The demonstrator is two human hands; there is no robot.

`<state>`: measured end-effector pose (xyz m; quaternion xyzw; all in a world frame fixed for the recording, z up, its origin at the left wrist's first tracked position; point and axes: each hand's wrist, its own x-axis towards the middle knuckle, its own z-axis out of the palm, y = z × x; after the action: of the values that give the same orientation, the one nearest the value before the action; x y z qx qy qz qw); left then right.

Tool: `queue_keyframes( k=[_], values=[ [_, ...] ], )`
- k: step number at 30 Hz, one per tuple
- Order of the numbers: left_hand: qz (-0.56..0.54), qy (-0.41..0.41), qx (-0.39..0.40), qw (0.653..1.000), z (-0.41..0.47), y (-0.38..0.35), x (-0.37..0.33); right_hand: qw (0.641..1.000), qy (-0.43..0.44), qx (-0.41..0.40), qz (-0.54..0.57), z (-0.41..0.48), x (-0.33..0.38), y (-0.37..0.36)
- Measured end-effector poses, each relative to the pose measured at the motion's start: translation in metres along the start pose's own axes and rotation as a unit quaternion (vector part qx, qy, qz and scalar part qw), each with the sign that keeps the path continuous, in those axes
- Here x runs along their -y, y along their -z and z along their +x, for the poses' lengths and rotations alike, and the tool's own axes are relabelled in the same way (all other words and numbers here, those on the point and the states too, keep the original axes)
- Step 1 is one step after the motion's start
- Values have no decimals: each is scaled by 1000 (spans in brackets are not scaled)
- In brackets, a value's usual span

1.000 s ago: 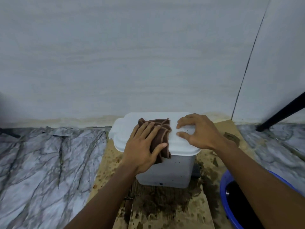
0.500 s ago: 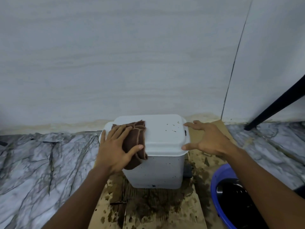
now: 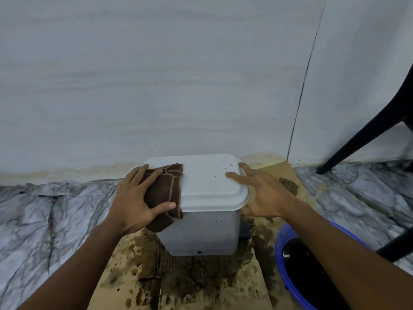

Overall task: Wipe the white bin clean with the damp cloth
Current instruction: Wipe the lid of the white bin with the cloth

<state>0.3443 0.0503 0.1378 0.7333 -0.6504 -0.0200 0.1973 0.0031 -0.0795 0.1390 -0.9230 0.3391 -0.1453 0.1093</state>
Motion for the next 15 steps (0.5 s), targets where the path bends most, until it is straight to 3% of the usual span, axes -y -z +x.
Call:
queue_keyframes(
  k=[3, 10, 15],
  values=[
    [-26, 34, 9, 999, 2, 2, 4, 997, 39, -42, -50, -1, 2, -2],
    [-71, 67, 53, 994, 7, 5, 8, 997, 64, -46, 3, 3, -11, -19],
    [-75, 74, 43, 994, 5, 3, 5, 994, 70, -81, 8, 6, -16, -29]
  ],
)
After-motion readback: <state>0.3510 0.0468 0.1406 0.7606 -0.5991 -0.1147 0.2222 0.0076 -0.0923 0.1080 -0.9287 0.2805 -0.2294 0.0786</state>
